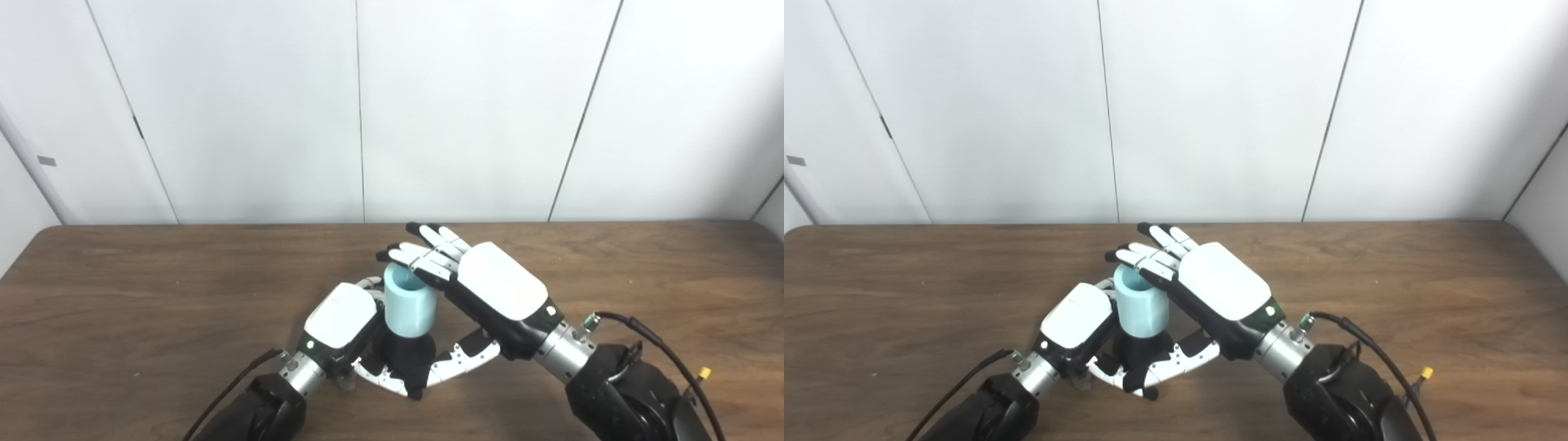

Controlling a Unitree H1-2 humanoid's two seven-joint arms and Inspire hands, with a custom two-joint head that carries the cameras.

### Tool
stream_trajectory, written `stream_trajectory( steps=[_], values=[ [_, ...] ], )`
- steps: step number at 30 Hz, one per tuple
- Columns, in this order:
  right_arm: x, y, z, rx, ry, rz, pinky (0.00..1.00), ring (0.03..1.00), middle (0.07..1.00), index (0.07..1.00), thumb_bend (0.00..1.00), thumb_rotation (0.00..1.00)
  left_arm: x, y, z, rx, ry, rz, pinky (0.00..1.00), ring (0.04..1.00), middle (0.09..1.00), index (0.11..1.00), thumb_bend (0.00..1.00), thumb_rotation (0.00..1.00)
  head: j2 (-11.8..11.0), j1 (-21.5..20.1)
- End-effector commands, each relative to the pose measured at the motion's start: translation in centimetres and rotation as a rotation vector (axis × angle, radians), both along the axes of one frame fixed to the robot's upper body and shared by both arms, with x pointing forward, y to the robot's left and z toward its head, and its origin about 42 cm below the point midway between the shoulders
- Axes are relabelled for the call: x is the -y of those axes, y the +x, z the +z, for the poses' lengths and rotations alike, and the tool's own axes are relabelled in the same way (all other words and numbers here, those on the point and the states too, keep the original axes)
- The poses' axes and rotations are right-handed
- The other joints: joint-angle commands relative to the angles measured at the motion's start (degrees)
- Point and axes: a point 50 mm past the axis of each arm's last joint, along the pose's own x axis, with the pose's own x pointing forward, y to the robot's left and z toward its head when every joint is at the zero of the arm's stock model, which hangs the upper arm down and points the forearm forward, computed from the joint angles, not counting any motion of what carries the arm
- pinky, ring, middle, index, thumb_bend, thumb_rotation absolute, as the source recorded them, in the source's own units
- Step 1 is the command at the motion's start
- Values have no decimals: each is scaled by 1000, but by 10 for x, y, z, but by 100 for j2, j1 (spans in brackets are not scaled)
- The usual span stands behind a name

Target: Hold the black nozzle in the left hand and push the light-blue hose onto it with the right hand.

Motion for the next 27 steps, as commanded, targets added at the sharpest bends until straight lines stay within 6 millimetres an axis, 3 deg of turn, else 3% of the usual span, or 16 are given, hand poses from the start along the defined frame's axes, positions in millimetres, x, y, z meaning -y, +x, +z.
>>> stream_trajectory(
  steps=[1,14,21,27],
  values=[
    [2,2,4,23,-17,-4,1000,1000,903,886,943,821,-8,-19,-38,-116,78,15,827,522,484,480,524,0,-2,3],
    [4,-7,-41,-70,-121,-29,1000,1000,931,905,960,818,-8,-19,-39,-120,61,18,846,533,477,490,524,0,3,-9],
    [3,-7,-66,-78,-195,-54,1000,1000,945,898,927,873,-7,-19,-38,-119,54,17,834,521,473,493,524,0,14,7],
    [0,-10,-74,-76,-208,-48,1000,1000,946,888,906,928,-7,-20,-39,-121,53,19,829,518,476,490,524,0,15,17]
  ],
)
